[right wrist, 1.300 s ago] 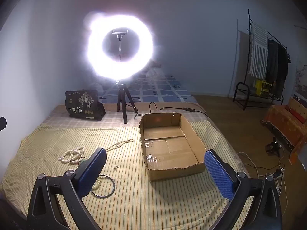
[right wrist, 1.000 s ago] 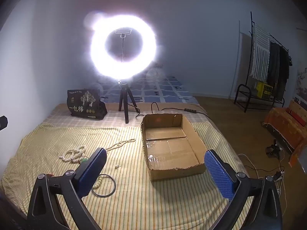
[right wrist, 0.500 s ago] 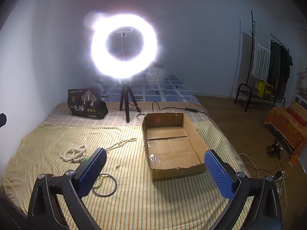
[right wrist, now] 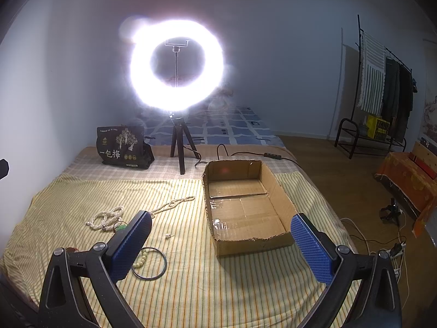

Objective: Organize jewelry

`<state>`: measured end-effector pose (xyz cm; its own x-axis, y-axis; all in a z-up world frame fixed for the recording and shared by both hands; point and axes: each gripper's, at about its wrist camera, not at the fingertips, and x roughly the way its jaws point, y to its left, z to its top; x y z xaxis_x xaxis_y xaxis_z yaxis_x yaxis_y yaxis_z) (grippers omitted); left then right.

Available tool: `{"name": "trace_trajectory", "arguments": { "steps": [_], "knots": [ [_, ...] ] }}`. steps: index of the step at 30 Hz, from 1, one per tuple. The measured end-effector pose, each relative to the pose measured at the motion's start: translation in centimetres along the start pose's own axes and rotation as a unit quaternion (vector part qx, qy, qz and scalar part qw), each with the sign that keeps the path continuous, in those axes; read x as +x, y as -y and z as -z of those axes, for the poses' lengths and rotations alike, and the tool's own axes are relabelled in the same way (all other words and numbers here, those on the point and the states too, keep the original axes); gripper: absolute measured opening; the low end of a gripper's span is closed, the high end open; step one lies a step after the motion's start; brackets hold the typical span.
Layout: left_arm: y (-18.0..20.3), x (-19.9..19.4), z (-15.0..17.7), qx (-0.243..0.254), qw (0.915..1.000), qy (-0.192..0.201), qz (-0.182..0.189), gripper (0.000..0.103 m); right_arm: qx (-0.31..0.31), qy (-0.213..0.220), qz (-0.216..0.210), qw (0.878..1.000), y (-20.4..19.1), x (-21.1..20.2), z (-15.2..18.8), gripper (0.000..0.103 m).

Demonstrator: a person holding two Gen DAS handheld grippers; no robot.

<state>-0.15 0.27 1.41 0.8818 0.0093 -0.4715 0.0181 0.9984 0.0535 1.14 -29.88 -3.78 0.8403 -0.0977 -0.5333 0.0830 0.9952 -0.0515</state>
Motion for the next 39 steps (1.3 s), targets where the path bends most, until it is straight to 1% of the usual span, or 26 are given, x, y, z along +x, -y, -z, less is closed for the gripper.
{"name": "trace_trajectory", "arguments": {
  "steps": [39],
  "knots": [
    [0.00, -0.17, 0.29, -0.001, 1.0000, 0.004, 0.001, 0.103, -0.001, -0.004, -0.004, 1.000, -0.07, 0.09, 0.16, 0.103]
  ]
}}
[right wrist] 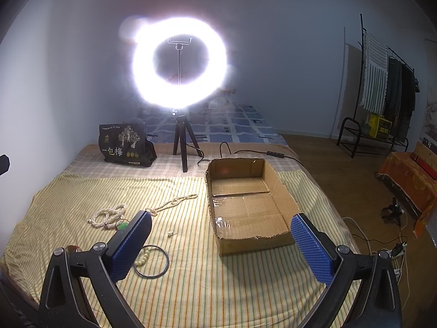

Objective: Organize jewelry

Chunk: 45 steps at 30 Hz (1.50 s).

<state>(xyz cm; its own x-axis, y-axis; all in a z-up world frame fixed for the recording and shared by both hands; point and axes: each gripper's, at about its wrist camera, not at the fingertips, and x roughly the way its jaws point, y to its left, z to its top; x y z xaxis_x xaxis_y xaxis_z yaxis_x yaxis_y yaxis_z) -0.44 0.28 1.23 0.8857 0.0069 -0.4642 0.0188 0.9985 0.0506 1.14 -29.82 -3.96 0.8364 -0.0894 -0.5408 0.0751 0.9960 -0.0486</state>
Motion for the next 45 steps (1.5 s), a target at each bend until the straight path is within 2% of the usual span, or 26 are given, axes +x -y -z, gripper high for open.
{"name": "trace_trajectory", "arguments": {
  "steps": [14, 23, 26, 30, 35, 40, 43, 45],
  "knots": [
    [0.0, 0.2, 0.2, -0.003, 1.0000, -0.003, -0.003, 0.103, -0.005, -0.005, -0.011, 1.000, -0.7, 0.3, 0.0, 0.103],
    [-1.3, 1.4, 0.8, -0.009, 0.9996, -0.022, -0.013, 0.103, -0.017, -0.024, -0.024, 0.999, -1.5, 1.1, 0.1, 0.103],
    [-1.7, 2.5, 1.1, -0.008, 0.9991, -0.040, -0.011, 0.103, -0.035, -0.044, -0.042, 0.998, -2.2, 2.1, 0.3, 0.103],
    [-2.5, 4.0, 1.7, -0.008, 0.9977, -0.067, -0.006, 0.103, -0.059, -0.070, -0.042, 0.995, -3.1, 3.6, 1.0, 0.103],
    [-4.2, 6.0, 2.7, -0.023, 0.9943, -0.104, -0.007, 0.103, -0.097, -0.113, -0.075, 0.986, -4.2, 5.8, 2.3, 0.103],
    [-5.4, 8.3, 4.4, -0.008, 0.9902, -0.139, -0.006, 0.103, -0.141, -0.153, -0.091, 0.974, -5.3, 7.6, 3.5, 0.100],
    [-6.1, 9.9, 6.0, -0.011, 0.9847, -0.174, -0.004, 0.092, -0.169, -0.172, -0.088, 0.966, -5.8, 8.7, 3.9, 0.096],
    [-6.6, 11.2, 7.5, -0.022, 0.9767, -0.213, 0.010, 0.084, -0.183, -0.193, -0.094, 0.959, -5.8, 9.8, 4.3, 0.086]
  ]
}}
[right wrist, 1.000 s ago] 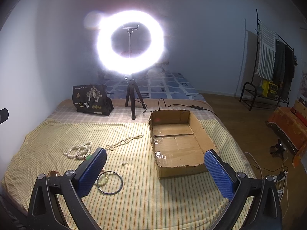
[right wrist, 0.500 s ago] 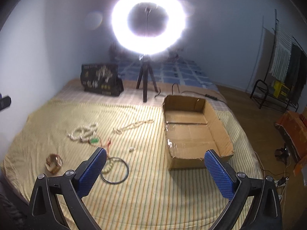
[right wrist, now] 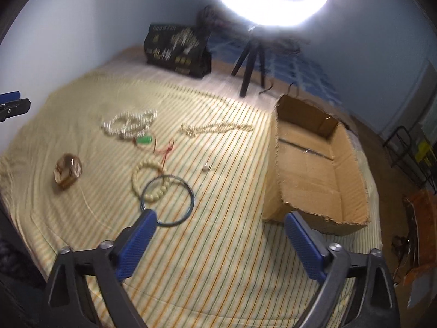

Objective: Organize jewelry
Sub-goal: 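Lower the left tool to the red-strap watch and close on its strap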

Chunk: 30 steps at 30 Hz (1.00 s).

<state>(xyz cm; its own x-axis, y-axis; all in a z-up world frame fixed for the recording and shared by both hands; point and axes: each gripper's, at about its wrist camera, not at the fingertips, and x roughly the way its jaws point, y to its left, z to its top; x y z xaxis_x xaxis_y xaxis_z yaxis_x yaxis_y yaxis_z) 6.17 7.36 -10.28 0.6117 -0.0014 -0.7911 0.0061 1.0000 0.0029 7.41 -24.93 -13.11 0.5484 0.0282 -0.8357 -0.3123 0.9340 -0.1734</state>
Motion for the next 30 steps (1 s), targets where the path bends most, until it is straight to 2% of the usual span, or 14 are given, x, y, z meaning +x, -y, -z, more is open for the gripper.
{"name": "trace_trajectory", "arguments": {
  "steps": [2, 4, 6, 8, 10, 12, 14, 18, 20, 23, 30],
  "knots": [
    [-0.2, 1.5, 0.8, -0.003, 0.9994, -0.034, 0.006, 0.070, -0.003, -0.021, -0.008, 1.000, 0.0, 1.0, 0.0, 0.078],
    [-0.1, 2.6, 1.3, -0.004, 0.9982, -0.058, 0.014, 0.066, 0.005, -0.053, -0.032, 0.998, 0.2, 2.5, 0.0, 0.072],
    [0.0, 3.5, 1.7, -0.007, 0.9967, -0.077, 0.024, 0.059, 0.013, -0.070, -0.051, 0.996, 0.2, 3.6, 0.1, 0.058],
    [-0.1, 4.6, 2.0, -0.020, 0.9943, -0.099, 0.035, 0.053, 0.021, -0.091, -0.066, 0.993, 0.3, 4.9, 0.0, 0.051],
    [-0.1, 5.4, 1.9, -0.031, 0.9919, -0.115, 0.044, 0.046, 0.032, -0.101, -0.078, 0.991, 0.4, 5.8, -0.3, 0.048],
    [-0.2, 6.0, 1.9, -0.037, 0.9901, -0.125, 0.050, 0.044, 0.049, -0.109, -0.096, 0.988, 0.8, 6.5, -0.6, 0.041],
    [-0.3, 6.5, 1.8, -0.042, 0.9894, -0.130, 0.049, 0.040, 0.071, -0.118, -0.117, 0.983, 1.2, 7.3, -1.0, 0.040],
    [-0.5, 7.7, 1.8, -0.052, 0.9866, -0.145, 0.053, 0.036, 0.079, -0.130, -0.114, 0.982, 1.2, 8.5, -1.7, 0.037],
    [-0.7, 8.5, 2.0, -0.063, 0.9832, -0.160, 0.062, 0.030, 0.093, -0.137, -0.124, 0.978, 1.5, 9.2, -1.8, 0.036],
    [-0.9, 9.1, 2.1, -0.075, 0.9800, -0.171, 0.069, 0.030, 0.110, -0.144, -0.137, 0.974, 1.7, 9.9, -1.8, 0.035],
    [-0.2, 10.0, 2.4, -0.067, 0.9785, -0.182, 0.068, 0.026, 0.110, -0.146, -0.141, 0.973, 1.6, 10.1, -2.2, 0.031]
  ]
}}
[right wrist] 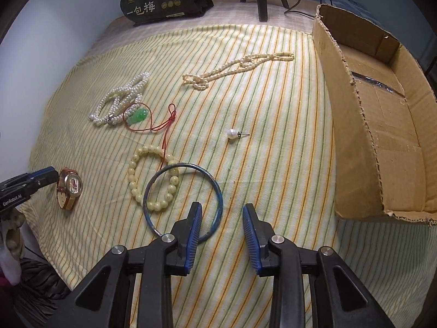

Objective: Organize jewelry
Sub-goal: 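Lower the left tool to the red-strap watch and close on its strap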

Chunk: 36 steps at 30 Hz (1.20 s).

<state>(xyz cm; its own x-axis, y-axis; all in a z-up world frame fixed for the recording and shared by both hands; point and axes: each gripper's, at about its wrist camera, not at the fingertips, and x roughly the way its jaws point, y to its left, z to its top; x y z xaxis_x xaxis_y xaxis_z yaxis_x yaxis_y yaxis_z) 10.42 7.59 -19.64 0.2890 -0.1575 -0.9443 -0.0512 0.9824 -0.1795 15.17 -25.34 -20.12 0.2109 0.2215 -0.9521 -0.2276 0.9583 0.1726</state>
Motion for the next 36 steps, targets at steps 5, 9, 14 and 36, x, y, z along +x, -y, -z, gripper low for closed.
{"name": "trace_trajectory", "arguments": {
  "steps": [5, 9, 14, 36],
  "knots": [
    [0.3, 0.2, -0.1, 0.005, 1.0000, 0.002, -0.009, 0.025, 0.000, -0.004, -0.003, 1.000, -0.2, 0.2, -0.4, 0.028],
    [0.2, -0.1, -0.1, -0.002, 1.0000, 0.003, -0.005, 0.025, -0.001, -0.007, 0.002, 1.000, -0.4, 0.6, -0.5, 0.027],
    [-0.3, -0.1, -0.1, -0.010, 0.9999, -0.002, -0.002, 0.025, -0.001, -0.007, 0.000, 1.000, -0.4, 0.6, -0.6, 0.026],
    [1.2, 1.1, -0.4, -0.015, 0.9993, -0.033, 0.010, 0.037, -0.005, -0.007, 0.004, 1.000, -0.6, 0.6, -0.4, 0.025]
  ]
}}
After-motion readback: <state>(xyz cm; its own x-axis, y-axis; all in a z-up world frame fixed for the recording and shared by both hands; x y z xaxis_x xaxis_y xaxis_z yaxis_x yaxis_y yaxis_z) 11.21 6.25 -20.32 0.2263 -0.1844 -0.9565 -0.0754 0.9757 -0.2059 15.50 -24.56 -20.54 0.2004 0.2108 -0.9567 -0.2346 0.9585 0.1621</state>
